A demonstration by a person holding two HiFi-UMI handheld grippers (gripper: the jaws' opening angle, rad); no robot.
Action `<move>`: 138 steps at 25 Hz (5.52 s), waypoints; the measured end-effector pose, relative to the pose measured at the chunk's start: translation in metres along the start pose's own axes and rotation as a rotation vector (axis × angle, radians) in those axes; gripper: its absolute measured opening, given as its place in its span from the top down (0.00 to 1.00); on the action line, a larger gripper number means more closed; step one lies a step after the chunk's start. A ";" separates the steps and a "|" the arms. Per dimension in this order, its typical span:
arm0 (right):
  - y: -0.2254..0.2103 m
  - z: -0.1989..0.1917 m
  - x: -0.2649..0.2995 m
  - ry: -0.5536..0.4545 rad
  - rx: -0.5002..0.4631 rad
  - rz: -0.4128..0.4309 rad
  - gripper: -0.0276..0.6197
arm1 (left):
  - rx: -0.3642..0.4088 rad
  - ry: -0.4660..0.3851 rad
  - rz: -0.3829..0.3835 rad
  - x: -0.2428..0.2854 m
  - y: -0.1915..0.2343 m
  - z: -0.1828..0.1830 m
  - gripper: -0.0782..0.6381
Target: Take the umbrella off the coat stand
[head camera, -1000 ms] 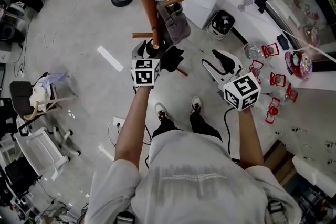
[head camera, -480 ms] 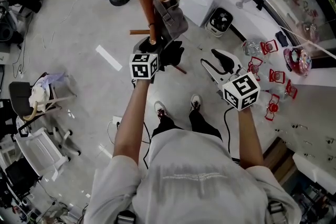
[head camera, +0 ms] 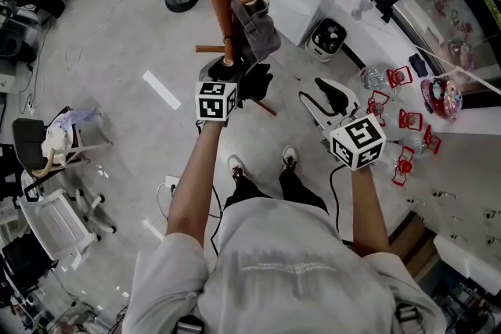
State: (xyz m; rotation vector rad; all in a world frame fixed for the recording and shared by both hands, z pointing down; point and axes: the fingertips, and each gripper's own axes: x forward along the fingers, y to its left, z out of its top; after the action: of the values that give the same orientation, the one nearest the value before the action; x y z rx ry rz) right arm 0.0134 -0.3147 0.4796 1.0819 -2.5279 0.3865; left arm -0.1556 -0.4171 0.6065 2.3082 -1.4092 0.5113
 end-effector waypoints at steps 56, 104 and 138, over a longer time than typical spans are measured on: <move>0.020 0.009 -0.001 -0.059 0.009 0.074 0.65 | 0.010 -0.037 -0.086 -0.104 -0.035 0.048 0.58; 0.047 0.161 0.031 -0.318 -0.264 0.086 0.71 | 0.080 -0.364 0.174 -0.291 0.017 0.158 0.58; 0.055 0.154 0.023 -0.297 -0.303 0.053 0.92 | 0.116 -0.321 0.174 -0.283 0.017 0.146 0.58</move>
State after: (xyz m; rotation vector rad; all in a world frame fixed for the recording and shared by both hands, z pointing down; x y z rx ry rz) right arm -0.0759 -0.3517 0.3456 1.0169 -2.7566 -0.1546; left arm -0.2768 -0.2835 0.3438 2.4554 -1.7839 0.2851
